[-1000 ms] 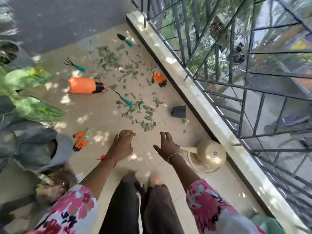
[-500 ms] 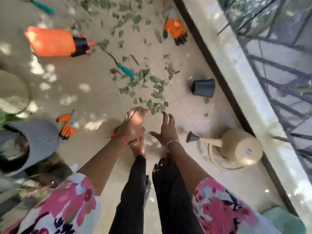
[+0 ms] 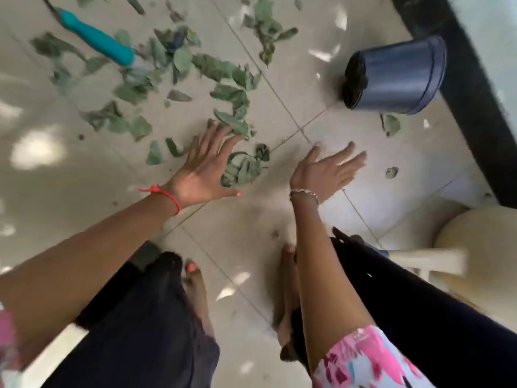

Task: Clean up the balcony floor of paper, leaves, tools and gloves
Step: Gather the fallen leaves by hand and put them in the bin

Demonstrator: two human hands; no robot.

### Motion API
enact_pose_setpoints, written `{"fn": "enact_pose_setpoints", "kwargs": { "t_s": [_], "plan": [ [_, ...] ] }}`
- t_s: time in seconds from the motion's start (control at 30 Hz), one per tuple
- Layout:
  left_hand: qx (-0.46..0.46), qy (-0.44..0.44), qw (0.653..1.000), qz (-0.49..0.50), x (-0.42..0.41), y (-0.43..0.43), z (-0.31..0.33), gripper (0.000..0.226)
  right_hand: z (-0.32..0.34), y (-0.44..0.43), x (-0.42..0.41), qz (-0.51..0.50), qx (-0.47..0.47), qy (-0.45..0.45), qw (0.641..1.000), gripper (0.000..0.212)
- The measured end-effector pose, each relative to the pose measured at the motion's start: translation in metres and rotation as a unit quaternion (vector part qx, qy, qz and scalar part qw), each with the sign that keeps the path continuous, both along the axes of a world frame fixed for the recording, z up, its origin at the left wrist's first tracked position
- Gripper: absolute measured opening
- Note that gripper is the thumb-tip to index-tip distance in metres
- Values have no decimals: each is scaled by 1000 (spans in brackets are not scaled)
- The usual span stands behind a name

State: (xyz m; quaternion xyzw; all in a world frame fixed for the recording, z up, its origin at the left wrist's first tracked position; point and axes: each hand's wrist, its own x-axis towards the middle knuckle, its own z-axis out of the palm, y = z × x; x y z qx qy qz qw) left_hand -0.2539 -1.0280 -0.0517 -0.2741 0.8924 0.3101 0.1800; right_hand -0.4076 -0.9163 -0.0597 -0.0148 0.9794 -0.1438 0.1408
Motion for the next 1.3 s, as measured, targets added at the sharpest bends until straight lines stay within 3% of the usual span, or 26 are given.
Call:
{"fn": "enact_pose_setpoints", "kwargs": {
  "t_s": [0.17,0.3,0.4,0.53,0.63,0.73,0.83,0.93,1.1,1.23,1.3],
  "plan": [
    [-88,87,983,-133,-24,-18,-52,127,-41,26,-71,-210,13,140,968,58],
    [-116,120,963,-213,-38,-34,-69,122,-60,28,-103,-299,-5,104,949,60],
    [-113,135,952,-251,-48,-44,-72,123,-66,21,-98,-207,-31,110,972,53],
    [-114,149,931,-312,-62,-52,-67,127,-66,19,-95,-128,-135,210,960,43],
    [-108,127,918,-360,-66,-56,-55,126,-67,19,-114,-54,-109,180,976,50],
    [-79,44,928,-361,-70,-57,-41,122,-69,14,-119,0,-84,147,986,50],
    [-70,47,937,-338,-79,-48,-34,117,-69,7,-89,49,-96,141,984,47],
    [-74,55,947,-306,-84,-38,-34,114,-68,-3,-45,117,-135,135,975,43],
    [-102,73,961,-248,-77,-52,-35,117,-59,-19,-4,272,-300,55,913,41],
    [-94,69,975,-191,-63,-71,-35,122,-65,-25,-3,283,-148,58,946,55],
    [-95,75,978,-169,-58,-75,-37,123,-69,-33,12,370,-103,65,921,63]
  ]
}}
